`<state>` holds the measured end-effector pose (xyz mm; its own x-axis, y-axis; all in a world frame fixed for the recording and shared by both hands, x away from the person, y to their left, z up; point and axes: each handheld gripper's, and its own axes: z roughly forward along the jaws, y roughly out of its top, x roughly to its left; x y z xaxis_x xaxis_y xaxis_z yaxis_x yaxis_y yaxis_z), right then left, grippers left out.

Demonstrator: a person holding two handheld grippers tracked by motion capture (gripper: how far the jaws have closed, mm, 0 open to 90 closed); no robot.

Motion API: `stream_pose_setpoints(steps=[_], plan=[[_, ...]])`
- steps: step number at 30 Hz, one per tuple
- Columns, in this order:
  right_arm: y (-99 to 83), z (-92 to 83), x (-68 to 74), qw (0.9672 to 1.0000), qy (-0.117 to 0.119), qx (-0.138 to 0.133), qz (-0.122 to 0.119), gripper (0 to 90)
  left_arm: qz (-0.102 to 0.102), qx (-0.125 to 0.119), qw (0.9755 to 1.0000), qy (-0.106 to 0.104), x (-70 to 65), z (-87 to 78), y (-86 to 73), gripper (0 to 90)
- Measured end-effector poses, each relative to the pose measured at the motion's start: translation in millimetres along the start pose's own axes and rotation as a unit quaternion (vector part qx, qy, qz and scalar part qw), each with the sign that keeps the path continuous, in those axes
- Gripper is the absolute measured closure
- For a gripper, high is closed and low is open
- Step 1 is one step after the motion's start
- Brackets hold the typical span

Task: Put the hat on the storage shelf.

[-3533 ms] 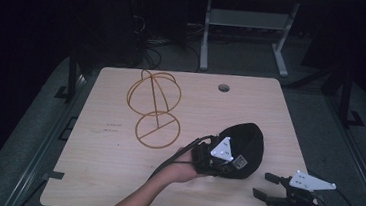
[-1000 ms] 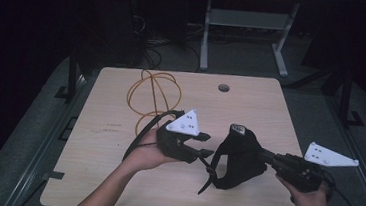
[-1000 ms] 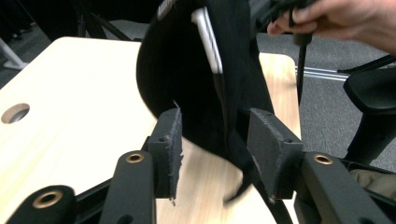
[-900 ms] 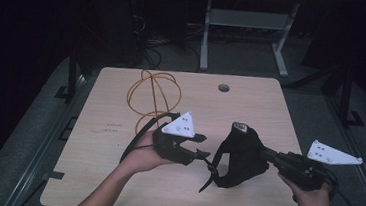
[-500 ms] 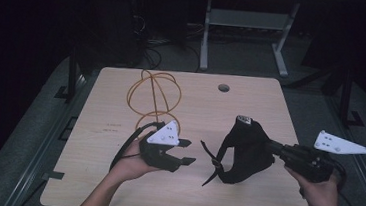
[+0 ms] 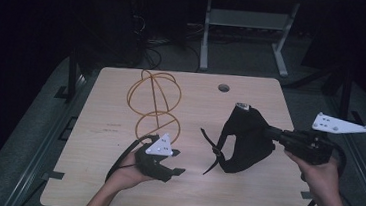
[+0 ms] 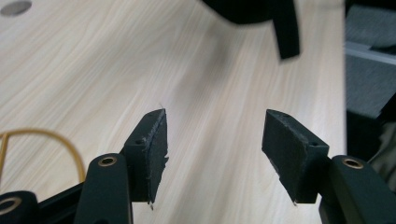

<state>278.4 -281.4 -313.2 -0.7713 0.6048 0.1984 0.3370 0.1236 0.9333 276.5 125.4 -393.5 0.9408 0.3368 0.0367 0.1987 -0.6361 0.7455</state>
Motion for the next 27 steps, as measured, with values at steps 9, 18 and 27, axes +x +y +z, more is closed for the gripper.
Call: stream_pose_setpoints(steps=[9,18,27], plan=[[25.7,14.5,0.5,0.9998,0.001,0.011,-0.016,88.0,0.007,0.009,0.9999,0.005,-0.4,3.4,-11.8,39.2],[47.3,26.9,-2.2,0.9995,0.005,0.019,-0.025,87.9,0.004,0.013,0.9999,0.001,-0.8,6.5,-13.5,38.4],[63.7,33.6,-2.0,0.9990,0.011,0.027,-0.034,87.9,0.000,0.020,0.9998,-0.001,0.9,9.0,-15.1,37.4]])
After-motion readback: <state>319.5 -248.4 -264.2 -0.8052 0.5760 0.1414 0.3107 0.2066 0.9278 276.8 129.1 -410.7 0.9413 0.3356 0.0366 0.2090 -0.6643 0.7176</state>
